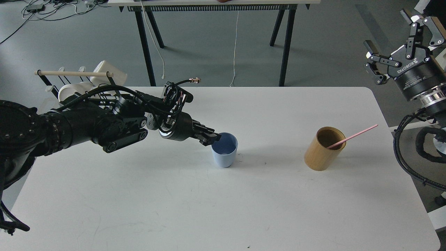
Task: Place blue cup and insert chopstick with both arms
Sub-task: 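Open the left gripper and withdraw the left arm from the cup, then lower the right gripper to the pink straw in the tan cup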
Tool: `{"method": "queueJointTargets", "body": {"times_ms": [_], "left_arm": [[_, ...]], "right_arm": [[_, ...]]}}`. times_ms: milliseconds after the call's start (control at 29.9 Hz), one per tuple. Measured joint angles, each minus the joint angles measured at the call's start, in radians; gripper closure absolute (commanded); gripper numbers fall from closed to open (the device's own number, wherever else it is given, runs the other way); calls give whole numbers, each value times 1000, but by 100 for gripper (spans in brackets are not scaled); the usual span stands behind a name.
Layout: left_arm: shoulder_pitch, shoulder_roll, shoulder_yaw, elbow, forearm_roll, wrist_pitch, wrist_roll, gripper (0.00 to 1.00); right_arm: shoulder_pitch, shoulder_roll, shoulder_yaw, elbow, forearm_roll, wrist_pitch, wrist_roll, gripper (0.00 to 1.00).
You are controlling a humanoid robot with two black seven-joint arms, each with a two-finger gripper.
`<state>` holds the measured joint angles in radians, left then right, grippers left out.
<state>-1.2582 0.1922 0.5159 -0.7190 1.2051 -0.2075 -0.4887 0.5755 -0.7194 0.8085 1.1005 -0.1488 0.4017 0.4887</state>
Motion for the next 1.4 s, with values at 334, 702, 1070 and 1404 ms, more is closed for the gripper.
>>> {"method": "queueJointTargets", "body": {"times_ms": [334, 702, 1070, 1404], "left_arm": [[84, 129, -270, 84, -143, -111, 0, 10], [318, 224, -971, 80, -673, -280, 0, 6], [426, 199, -1234, 56, -861, -281, 0, 5], [442, 195, -1229, 53, -862, -281, 0, 5]], "right_arm": [[-5, -75, -2, 51, -109, -54, 0, 6], [-96, -255, -8, 231, -869, -659, 0, 6], [-330, -261, -117, 268, -1083, -890, 0, 7], [-388, -115, -188, 180, -1088, -891, 0, 16]]}}
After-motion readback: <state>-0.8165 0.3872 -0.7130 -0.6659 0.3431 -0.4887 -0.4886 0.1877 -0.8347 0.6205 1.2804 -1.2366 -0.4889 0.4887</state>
